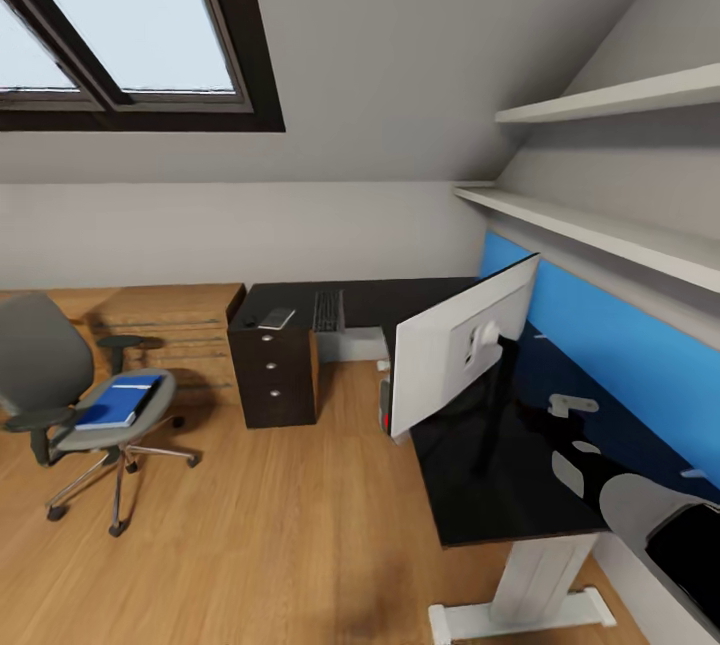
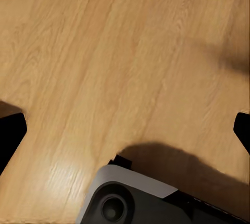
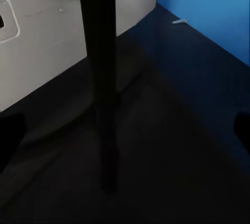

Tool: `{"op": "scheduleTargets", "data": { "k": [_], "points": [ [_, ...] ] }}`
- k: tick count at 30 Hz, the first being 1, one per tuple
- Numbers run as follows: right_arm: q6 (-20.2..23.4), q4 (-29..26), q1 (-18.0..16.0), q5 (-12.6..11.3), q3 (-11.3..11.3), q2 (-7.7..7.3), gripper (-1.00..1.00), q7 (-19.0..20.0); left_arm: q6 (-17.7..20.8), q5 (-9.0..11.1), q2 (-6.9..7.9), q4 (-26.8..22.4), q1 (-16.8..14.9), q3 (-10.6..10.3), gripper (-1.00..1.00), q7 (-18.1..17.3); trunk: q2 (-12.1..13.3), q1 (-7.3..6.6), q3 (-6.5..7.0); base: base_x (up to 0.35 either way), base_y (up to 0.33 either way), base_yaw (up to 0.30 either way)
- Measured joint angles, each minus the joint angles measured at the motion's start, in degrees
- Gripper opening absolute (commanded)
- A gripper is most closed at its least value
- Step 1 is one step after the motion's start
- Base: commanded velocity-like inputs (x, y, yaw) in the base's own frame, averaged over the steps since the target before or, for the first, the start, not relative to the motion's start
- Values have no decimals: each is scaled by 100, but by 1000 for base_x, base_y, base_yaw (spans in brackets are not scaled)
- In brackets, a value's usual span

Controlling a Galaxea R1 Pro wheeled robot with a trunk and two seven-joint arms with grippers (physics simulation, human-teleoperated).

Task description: In the bedroom, organize the workspace by keeping the computer under the desk, ensuring the monitor is on the desk, placing the keyboard on the desk next to the monitor, placing the mouse on the desk next to the keyboard, moving the folder from the swivel chair onto the desk next to the mouse, stacking the notebook on top of the folder with the pen on top of the notebook, and positioning the swivel chair next to the desk.

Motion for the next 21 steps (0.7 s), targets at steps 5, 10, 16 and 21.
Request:
{"op": "scheduleTargets", "data": {
  "k": [5, 10, 16, 21],
  "points": [
    [-3, 3, 1, 1, 4, 5, 100, 5, 3, 6, 2, 0, 0, 1, 100, 1, -1, 0, 13, -232, -249, 236],
    [-3, 3, 5, 1, 5, 20, 100, 7, 3, 8, 3, 0, 0, 2, 100, 1, -1, 0, 15, -221, -258, 230],
    [-5, 14, 15, 0, 5, 59, 100, 8, 7, 8, 1, 1, -1, 2, 100, 0, -1, 0, 13, -218, -260, 73],
    [-11, 19, 82, -1, 11, 88, 100, 8, 3, 7, 0, 1, -1, 3, 100, 0, -2, -1, 13, -144, -181, 5]
  ]
}}
